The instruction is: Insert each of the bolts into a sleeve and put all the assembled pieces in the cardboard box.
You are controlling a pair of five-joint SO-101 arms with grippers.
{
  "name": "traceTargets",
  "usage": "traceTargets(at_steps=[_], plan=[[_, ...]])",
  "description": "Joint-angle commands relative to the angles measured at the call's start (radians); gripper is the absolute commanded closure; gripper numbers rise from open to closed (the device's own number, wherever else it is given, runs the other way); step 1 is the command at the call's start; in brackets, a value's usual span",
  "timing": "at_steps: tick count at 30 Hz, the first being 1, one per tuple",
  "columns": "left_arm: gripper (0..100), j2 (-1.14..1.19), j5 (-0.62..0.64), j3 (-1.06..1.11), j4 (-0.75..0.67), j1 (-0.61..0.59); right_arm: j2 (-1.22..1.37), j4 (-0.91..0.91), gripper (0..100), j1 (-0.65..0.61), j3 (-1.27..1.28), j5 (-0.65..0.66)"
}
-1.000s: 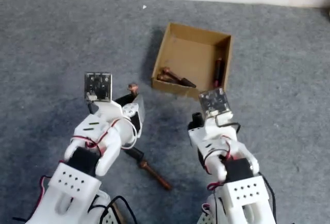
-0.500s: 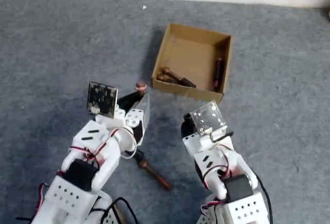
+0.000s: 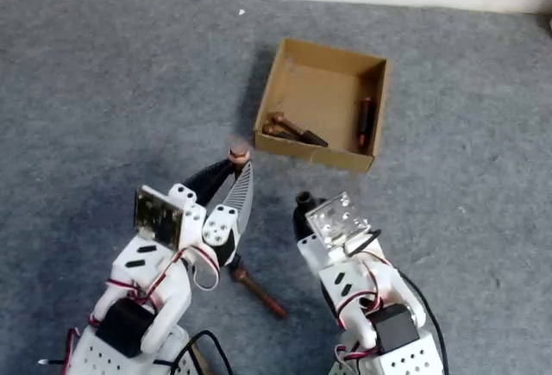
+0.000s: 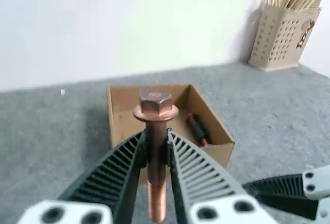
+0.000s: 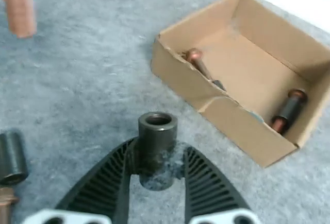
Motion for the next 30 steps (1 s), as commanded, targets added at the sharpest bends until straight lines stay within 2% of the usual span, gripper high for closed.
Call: traceTargets(at_steps=[1,8,14,18,22,26,30], plan=[[99,-0.065,-0.058,0.001,-0.025,0.044,-0.019,0.004,99.4,-0.022,-0.007,0.014],[99,-0.059,-0.044,0.001,-0.031,0.122,-0.019,0.002,99.4,-0.022,-0.007,0.014],[99,-0.059,0.207,-0.007,-0.083,0.113,-0.019,-0.002,99.4,-0.024,-0.027,0.014],[99,-0.059,0.235,-0.010,-0.167,0.113,-0.019,-0.002,99.4,-0.025,-0.130,0.014],[99,-0.059,0.238,-0.010,-0.233,0.120,-0.019,0.002,99.4,-0.101,-0.197,0.014],[99,-0.059,0.334,-0.010,-0.244,0.114,-0.019,0.002,99.4,-0.130,-0.213,0.014],[99,-0.059,0.362,-0.021,-0.245,0.120,-0.019,-0.007,99.4,-0.130,-0.229,0.014]])
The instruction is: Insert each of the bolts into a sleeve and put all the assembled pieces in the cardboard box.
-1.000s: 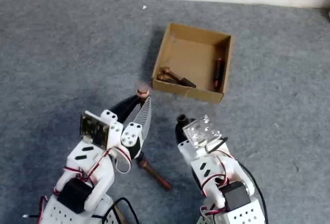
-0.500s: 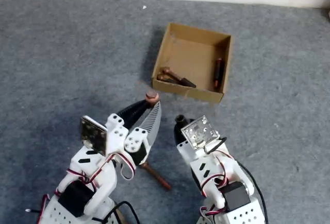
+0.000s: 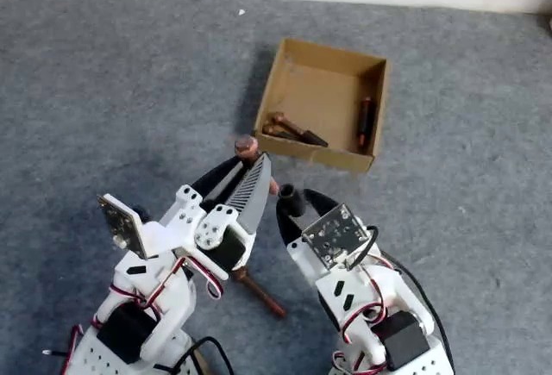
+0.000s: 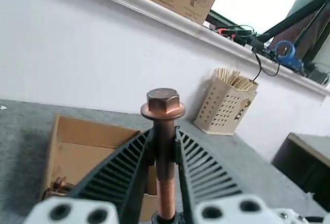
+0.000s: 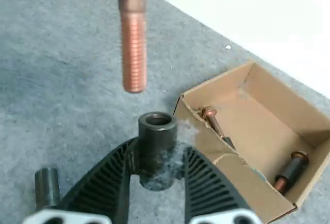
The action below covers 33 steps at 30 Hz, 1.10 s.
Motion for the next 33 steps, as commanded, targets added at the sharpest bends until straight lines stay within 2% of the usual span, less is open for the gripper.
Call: traceTargets(at_steps=[1,8,16,22,27,33], plan=[[99,-0.016,0.035,-0.035,-0.032,0.019,-0.018,-0.007,99.4,-0.016,-0.071,0.008],[99,-0.015,0.029,-0.027,-0.031,0.082,-0.018,-0.004,99.4,-0.016,-0.076,0.008],[99,-0.013,0.028,-0.010,-0.034,0.081,-0.018,0.041,99.4,-0.019,-0.099,0.011],[99,-0.013,0.031,0.004,-0.034,0.047,-0.018,0.139,99.4,-0.117,-0.196,0.051],[99,-0.015,0.032,0.005,-0.028,0.056,-0.018,0.139,99.4,-0.117,-0.217,0.054],[99,-0.016,0.034,-0.004,0.074,0.058,-0.018,0.120,99.4,-0.094,-0.216,0.051]])
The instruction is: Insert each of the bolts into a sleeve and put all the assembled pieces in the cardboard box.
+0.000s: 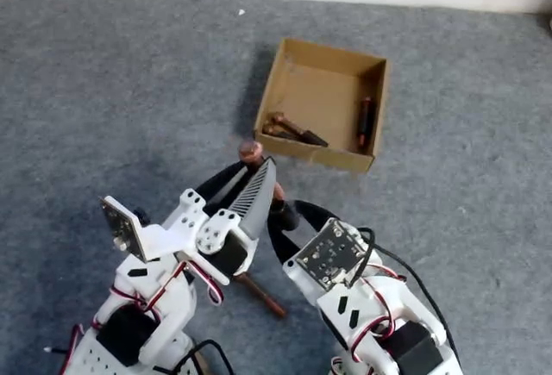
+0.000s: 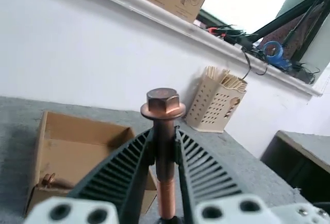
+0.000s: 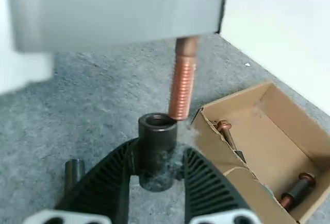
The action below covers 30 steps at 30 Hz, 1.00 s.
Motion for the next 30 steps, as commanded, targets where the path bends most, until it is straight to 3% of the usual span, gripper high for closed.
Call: traceTargets(at_steps=[1,13,17,28,30], plan=[[99,-0.004,0.009,-0.015,0.063,0.004,-0.013,-0.042,99.4,0.021,-0.071,0.006],[99,-0.002,0.008,-0.005,0.086,0.096,-0.013,-0.071,99.4,0.051,-0.065,0.006],[99,-0.002,0.005,-0.013,0.112,0.111,-0.013,-0.038,99.4,-0.007,-0.068,0.014],[99,-0.004,0.005,-0.071,0.307,0.191,-0.013,-0.012,99.4,0.022,-0.067,0.006],[95,-0.002,0.005,-0.071,0.342,0.191,-0.013,-0.033,99.4,0.042,-0.065,0.005]])
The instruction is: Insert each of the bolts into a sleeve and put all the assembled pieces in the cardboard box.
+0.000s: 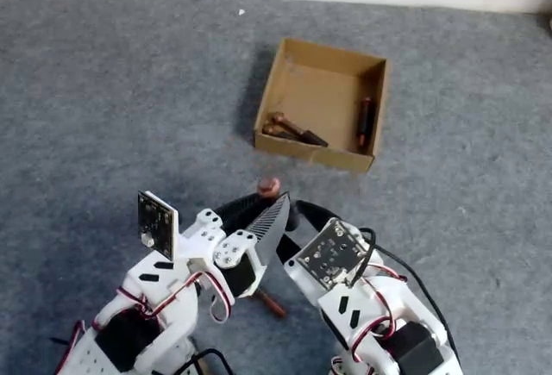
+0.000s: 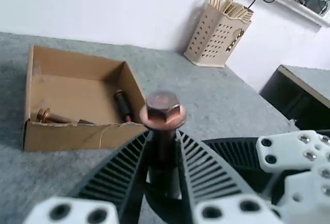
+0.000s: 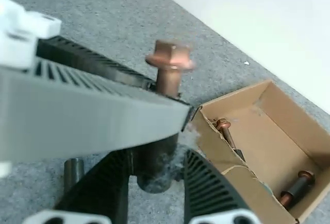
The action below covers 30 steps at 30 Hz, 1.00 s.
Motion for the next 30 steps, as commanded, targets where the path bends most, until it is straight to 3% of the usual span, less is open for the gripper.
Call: traceTargets(at_steps=[1,5,7,14,21,26,30], plan=[[92,-0.002,0.000,-0.041,0.086,0.047,-0.013,-0.047,99.4,0.038,-0.064,0.003],[76,-0.001,0.000,-0.039,0.141,0.042,-0.013,-0.059,99.4,0.041,-0.033,-0.017],[74,-0.001,-0.002,-0.039,0.155,0.042,-0.013,-0.059,99.4,0.041,-0.021,-0.038],[82,-0.002,-0.083,-0.041,0.157,0.041,-0.012,-0.061,99.4,0.137,0.010,-0.058],[88,-0.002,-0.087,-0.042,0.155,0.039,-0.012,-0.211,99.4,0.236,0.156,-0.107],[89,-0.004,-0.087,-0.047,0.155,-0.067,-0.012,-0.285,99.4,0.306,0.219,-0.109],[100,-0.004,-0.086,-0.082,0.157,-0.162,-0.012,-0.317,99.4,0.325,0.254,-0.109]])
